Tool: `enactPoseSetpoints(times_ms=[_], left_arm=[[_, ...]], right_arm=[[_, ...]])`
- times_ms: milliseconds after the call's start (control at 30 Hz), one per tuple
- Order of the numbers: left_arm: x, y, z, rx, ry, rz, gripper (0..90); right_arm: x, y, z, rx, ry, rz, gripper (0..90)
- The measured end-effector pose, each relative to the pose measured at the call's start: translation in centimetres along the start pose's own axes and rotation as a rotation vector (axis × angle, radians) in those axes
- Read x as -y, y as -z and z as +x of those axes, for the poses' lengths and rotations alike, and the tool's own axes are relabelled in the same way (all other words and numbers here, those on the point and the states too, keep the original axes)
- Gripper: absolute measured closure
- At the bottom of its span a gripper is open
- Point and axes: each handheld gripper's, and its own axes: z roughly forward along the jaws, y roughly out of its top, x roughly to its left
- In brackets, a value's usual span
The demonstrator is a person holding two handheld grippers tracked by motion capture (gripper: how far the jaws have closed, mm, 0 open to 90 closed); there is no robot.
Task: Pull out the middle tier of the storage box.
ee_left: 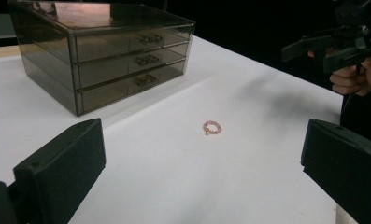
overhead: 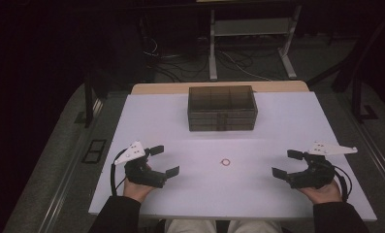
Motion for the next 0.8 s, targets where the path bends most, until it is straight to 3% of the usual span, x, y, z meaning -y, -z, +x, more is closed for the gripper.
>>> enactPoseSetpoints(times_ms=[800], left_arm=[[0.5, -0.5, 0.32, -0.003, 0.019, 0.028, 0.0]], right_arm=[[-0.33, 0.05, 0.17, -0.014, 0.0, 0.028, 0.9]])
